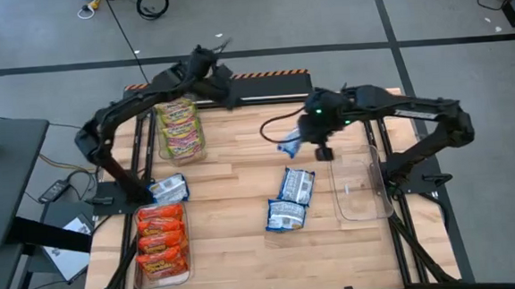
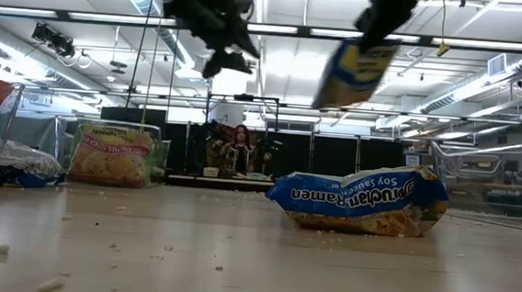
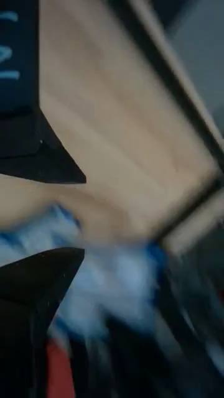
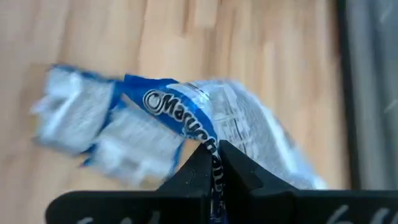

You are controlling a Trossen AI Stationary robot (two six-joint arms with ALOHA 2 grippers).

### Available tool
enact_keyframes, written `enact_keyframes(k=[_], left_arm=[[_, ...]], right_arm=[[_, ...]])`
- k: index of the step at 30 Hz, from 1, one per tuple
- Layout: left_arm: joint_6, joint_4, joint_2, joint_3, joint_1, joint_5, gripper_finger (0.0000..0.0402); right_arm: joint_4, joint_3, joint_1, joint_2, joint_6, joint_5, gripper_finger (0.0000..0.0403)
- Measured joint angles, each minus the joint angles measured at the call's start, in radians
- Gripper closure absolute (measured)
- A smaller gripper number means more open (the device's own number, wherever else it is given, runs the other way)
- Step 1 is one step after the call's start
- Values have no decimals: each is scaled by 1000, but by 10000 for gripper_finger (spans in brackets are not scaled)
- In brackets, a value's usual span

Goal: Sort Maruchan noodles
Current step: Put the blue noodle pack into the right transparent bin

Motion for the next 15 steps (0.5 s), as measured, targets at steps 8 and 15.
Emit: enact_keyframes(k=[8,15], left_arm=[[110,-347,-45,-24,-241,-377,248],[30,-349,-39,-214,-400,-519,249]], right_arm=[[-358,-1,52,-153,320,40,379],[-395,-196,118,-333,562,73,380]])
